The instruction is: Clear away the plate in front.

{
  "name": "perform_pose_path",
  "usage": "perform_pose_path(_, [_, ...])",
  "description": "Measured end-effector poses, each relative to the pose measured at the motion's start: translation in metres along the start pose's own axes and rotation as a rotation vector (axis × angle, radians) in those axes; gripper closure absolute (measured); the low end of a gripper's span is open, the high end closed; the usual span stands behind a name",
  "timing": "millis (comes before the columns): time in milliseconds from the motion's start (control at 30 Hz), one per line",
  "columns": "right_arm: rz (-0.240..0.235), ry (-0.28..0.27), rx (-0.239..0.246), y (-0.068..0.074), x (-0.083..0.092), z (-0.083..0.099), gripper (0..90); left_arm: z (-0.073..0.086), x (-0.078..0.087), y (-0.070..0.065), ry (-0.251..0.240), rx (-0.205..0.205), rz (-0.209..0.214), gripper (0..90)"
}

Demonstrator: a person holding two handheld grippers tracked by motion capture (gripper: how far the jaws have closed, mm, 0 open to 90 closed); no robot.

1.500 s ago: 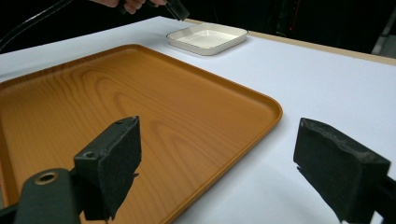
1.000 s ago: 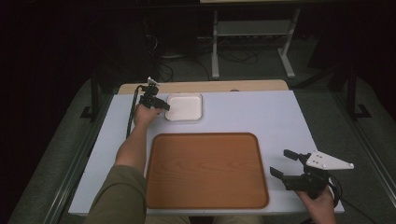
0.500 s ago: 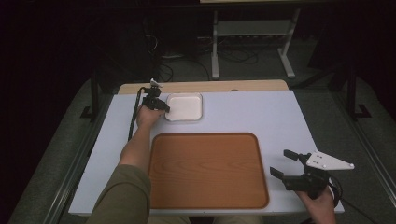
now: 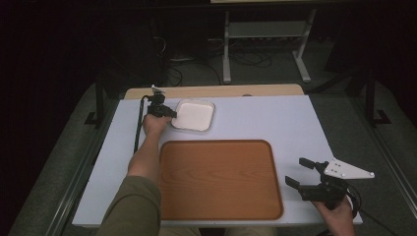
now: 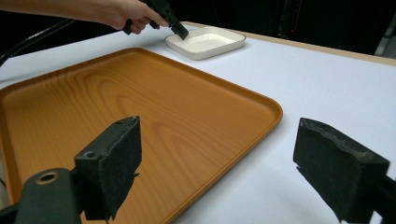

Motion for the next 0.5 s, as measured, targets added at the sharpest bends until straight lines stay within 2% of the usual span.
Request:
perform_pose_path(100, [-0.004, -0.004, -0.004, -0.001, 0.001, 0.000, 14.5, 0.002, 0.001, 0.002, -0.010, -0.001, 0.010, 88.9])
perform_pose_path(133, [-0.004, -0.005, -0.006, -0.001, 0.001, 0.000, 14.5, 0.002, 0.002, 0.002, -0.021, 0.013, 0.022, 88.9])
perform_pose_path(333, [-0.008, -0.011, -0.008, -0.001, 0.001, 0.000, 14.5, 0.004, 0.009, 0.009, -0.031, 0.012, 0.026, 88.9])
perform_pose_path(500, [-0.009, -0.017, -0.009, 0.000, 0.001, -0.001, 14.5, 0.005, 0.017, 0.013, -0.065, 0.037, 0.049, 88.8])
Point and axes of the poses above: each handheld gripper's, and its own axes: x roughly backward along the jaws, z roughly out of its underside, y roughly to its left, the point moved 5 cm from there along -x, roughly forward along the jaws, and after that the axes turned 14 degrees about -z, right-handed, at the moved point
